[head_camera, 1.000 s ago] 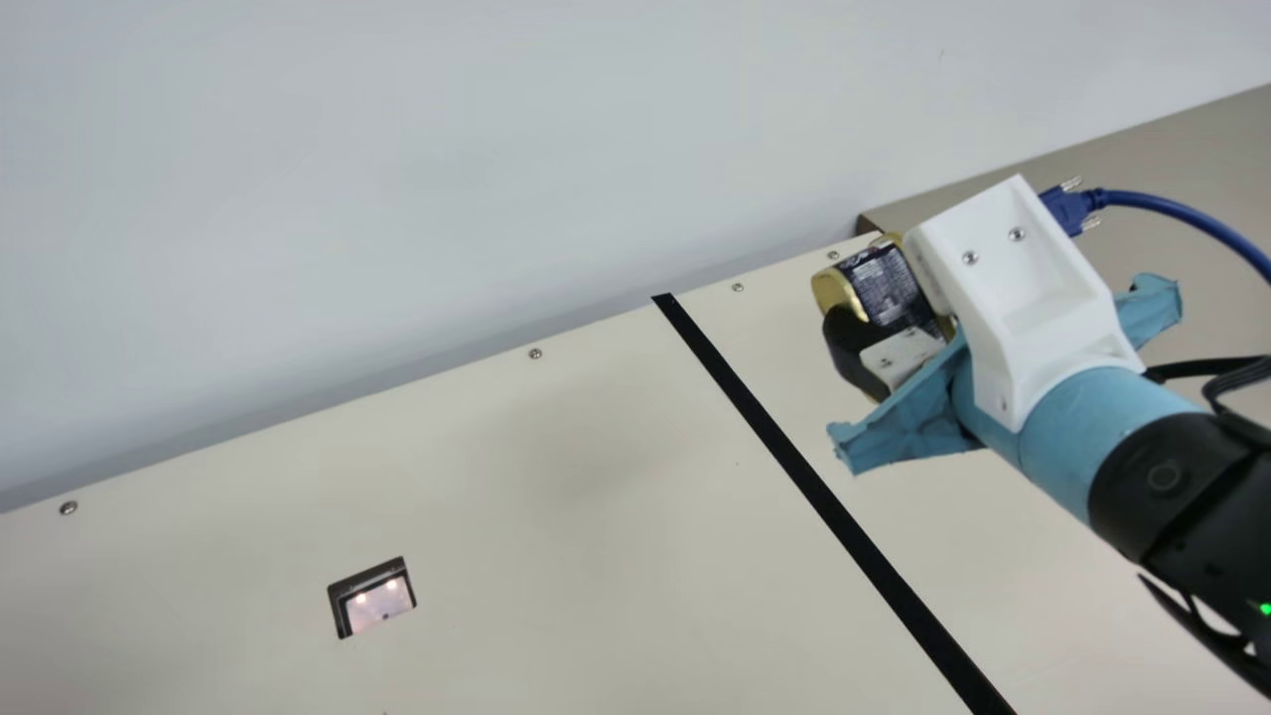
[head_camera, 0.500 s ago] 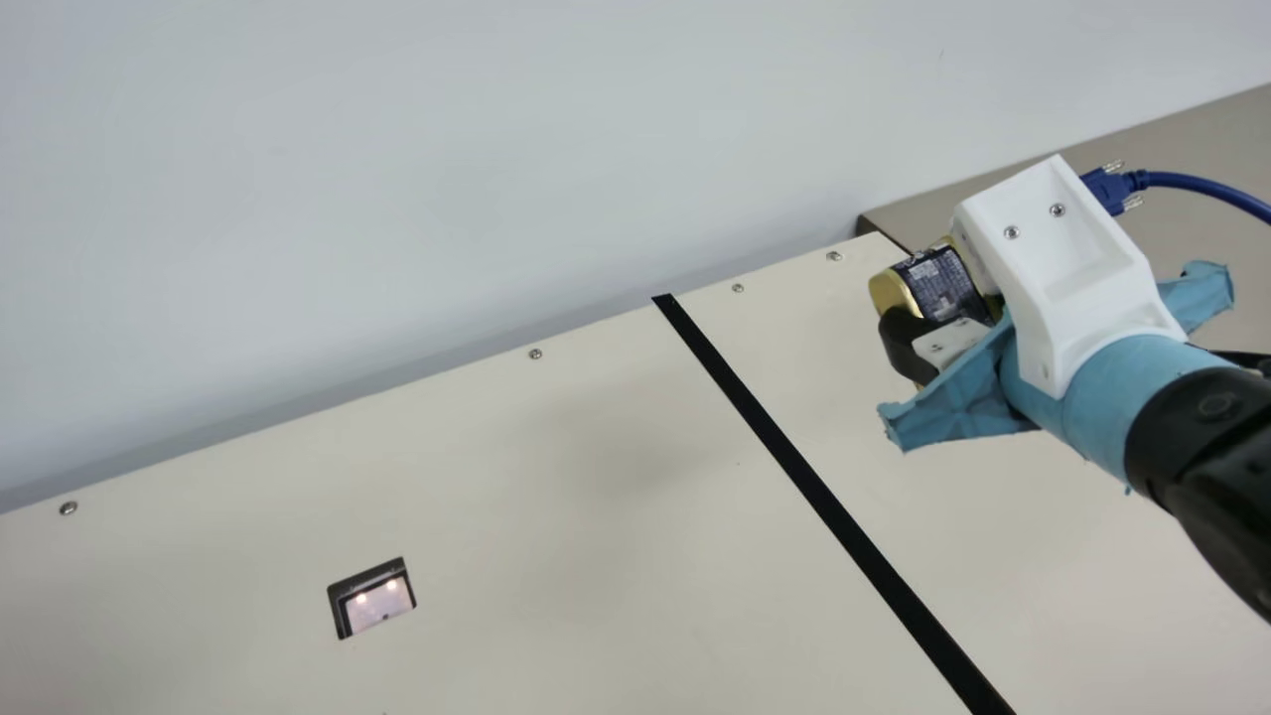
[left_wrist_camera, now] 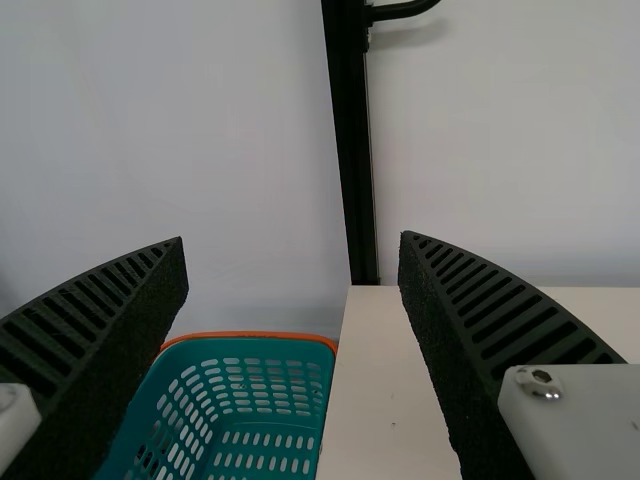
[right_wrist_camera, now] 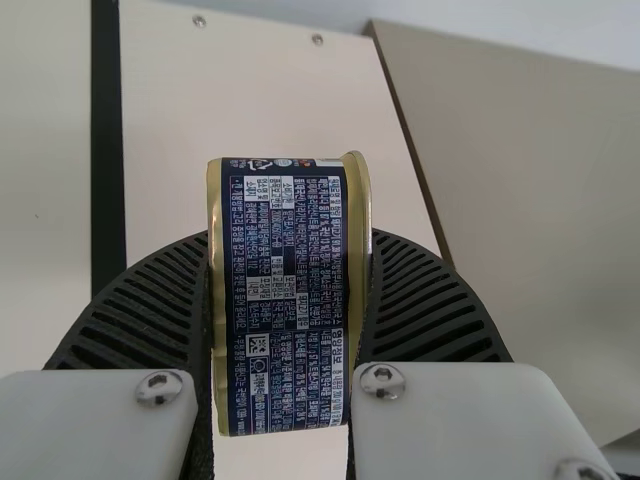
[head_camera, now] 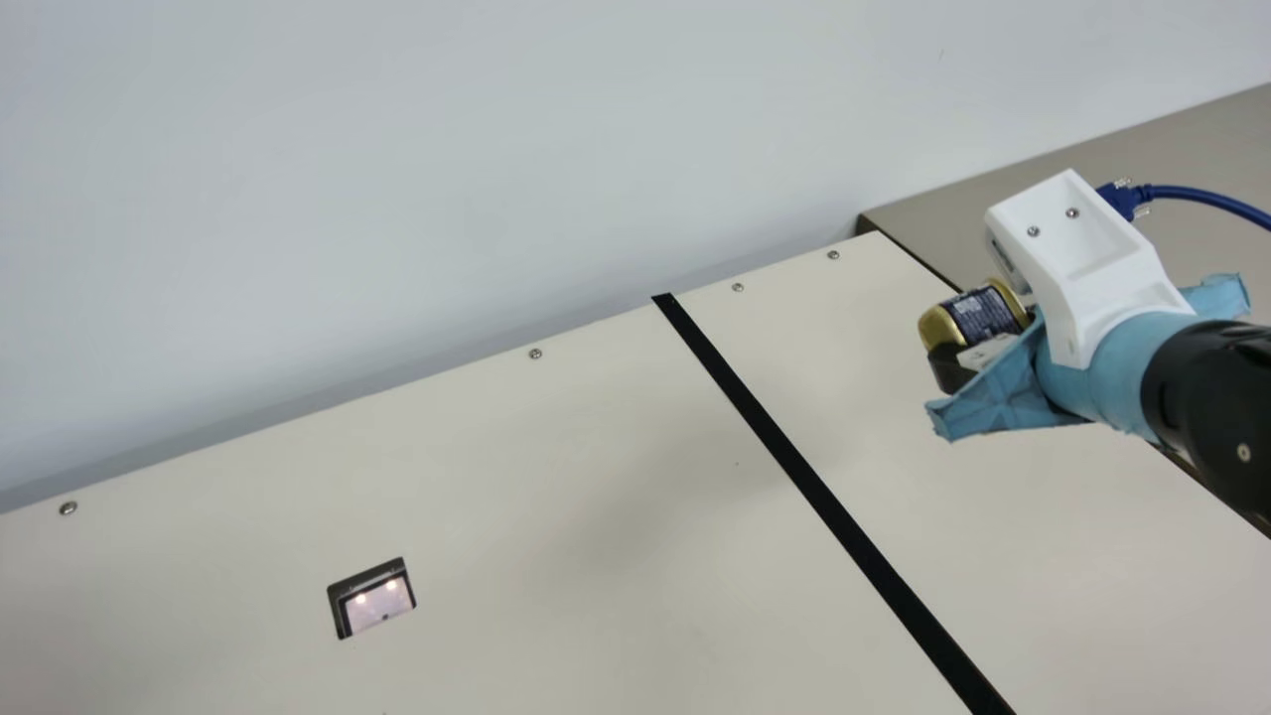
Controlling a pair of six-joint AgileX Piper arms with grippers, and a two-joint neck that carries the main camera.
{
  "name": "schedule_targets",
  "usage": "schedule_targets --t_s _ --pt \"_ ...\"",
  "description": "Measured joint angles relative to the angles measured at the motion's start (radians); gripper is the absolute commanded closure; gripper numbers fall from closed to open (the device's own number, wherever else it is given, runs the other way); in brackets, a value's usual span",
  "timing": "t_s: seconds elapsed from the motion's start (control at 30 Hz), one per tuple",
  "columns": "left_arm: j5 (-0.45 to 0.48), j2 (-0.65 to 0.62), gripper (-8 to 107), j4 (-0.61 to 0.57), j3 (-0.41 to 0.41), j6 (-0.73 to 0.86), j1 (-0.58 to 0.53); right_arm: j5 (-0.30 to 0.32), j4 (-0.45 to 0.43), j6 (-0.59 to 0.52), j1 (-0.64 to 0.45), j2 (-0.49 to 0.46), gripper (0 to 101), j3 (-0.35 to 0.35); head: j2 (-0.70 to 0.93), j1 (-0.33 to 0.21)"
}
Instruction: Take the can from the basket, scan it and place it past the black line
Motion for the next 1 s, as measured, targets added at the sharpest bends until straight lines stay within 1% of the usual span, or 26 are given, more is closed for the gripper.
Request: schedule_targets --t_s 0.2,0.33,0.47,0.57,0.7,0.9,1.0 --pt "0.000 0.000 9 0.000 0.000 0.000 0.000 0.050 0.150 -0.200 -0.106 0.060 101 -0.023 0.000 0.005" --pt "0.000 0.000 9 0.000 0.000 0.000 0.000 0.111 0.248 -0.326 -0.162 0.096 101 -0.043 0.005 0.005" --pt "0.000 0.000 9 0.000 0.000 0.000 0.000 0.158 0.309 -0.440 -0.212 0.127 101 -0.057 0.005 0.005" --pt "0.000 0.000 9 0.000 0.000 0.000 0.000 0.175 0.319 -0.498 -0.240 0.150 101 -0.062 0.005 0.000" --pt "0.000 0.000 9 0.000 0.000 0.000 0.000 0.180 0.311 -0.536 -0.247 0.179 101 -0.061 0.000 0.000" --pt "0.000 0.000 9 0.000 0.000 0.000 0.000 0.151 0.256 -0.508 -0.220 0.211 101 -0.030 0.000 0.005" --pt "0.000 0.000 9 0.000 0.000 0.000 0.000 0.122 0.222 -0.478 -0.199 0.224 101 -0.006 0.000 0.000"
